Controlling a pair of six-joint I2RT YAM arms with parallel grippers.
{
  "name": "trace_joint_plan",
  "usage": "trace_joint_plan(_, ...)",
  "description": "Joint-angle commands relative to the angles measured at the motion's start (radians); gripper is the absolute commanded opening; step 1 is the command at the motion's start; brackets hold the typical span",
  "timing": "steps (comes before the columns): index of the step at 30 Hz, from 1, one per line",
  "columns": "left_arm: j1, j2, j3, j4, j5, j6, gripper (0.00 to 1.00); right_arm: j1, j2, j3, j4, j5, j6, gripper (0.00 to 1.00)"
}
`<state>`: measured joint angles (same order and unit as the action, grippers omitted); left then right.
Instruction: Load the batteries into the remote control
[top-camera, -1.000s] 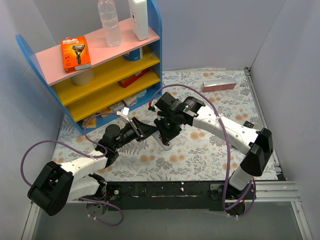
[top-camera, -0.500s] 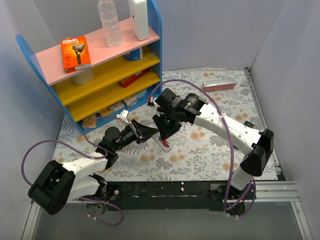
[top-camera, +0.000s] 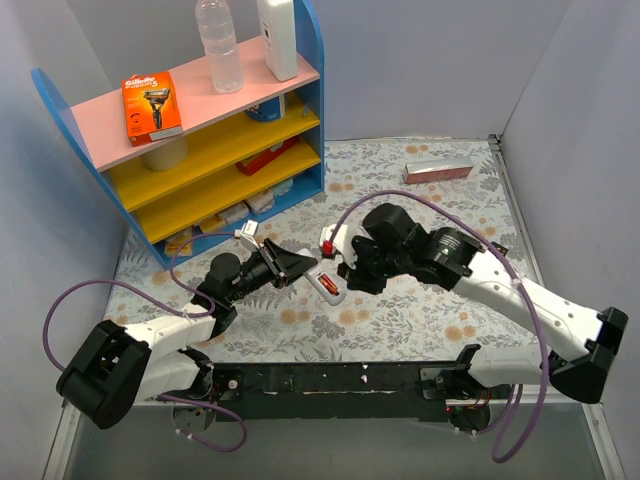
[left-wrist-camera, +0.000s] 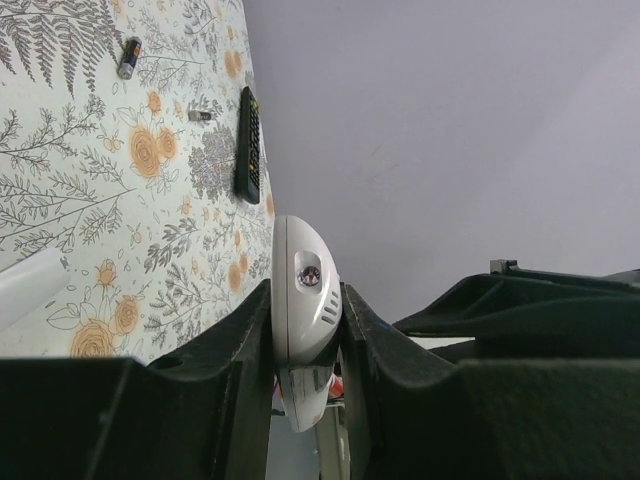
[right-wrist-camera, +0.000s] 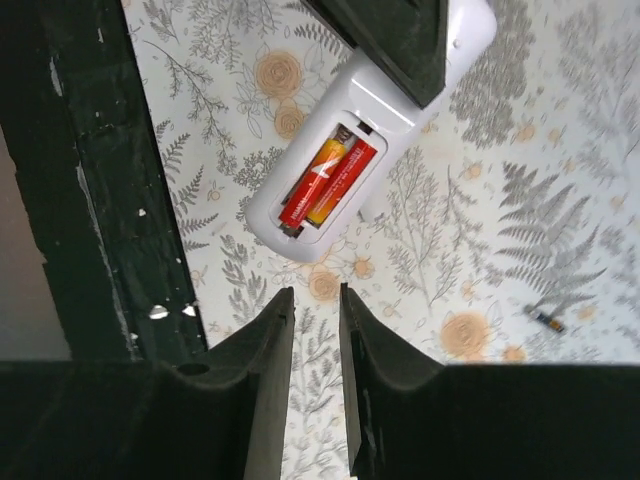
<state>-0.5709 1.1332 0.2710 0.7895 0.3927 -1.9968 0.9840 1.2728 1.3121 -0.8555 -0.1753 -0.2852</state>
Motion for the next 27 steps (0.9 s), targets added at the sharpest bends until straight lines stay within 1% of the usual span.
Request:
trace_joint_plan(1,-0.001,-0.03,0.051,-0.013,0.02,-0.013,0.0,0.01,-0.124,-0.117,0.246,-0.111,-0.281,0.31)
trace_joint_plan(5,-0.001,-0.038,0.079,-0.052,0.034,-0.01,0.0,0.013,-0.139,-0.14,0.28,-0.161,-0.334,0.31)
trace_joint_plan(10,-0.001,-0.047,0.103,-0.094,0.04,-0.011,0.0,0.018,-0.136,-0.148,0.279,-0.21,-0.411,0.3)
trace_joint_plan(18,-0.001,-0.058,0.126,-0.128,0.043,0.001,0.0,0.018,-0.113,-0.145,0.231,-0.204,-0.492,0.27)
trace_joint_plan(22,-0.001,-0.049,0.132,-0.133,0.046,0.001,0.0,0.018,-0.096,-0.131,0.188,-0.22,-0.512,0.27)
trace_joint_plan(27,-0.003,-0.044,0.137,-0.131,0.048,0.004,0.0,0.018,-0.082,-0.128,0.159,-0.207,-0.529,0.27)
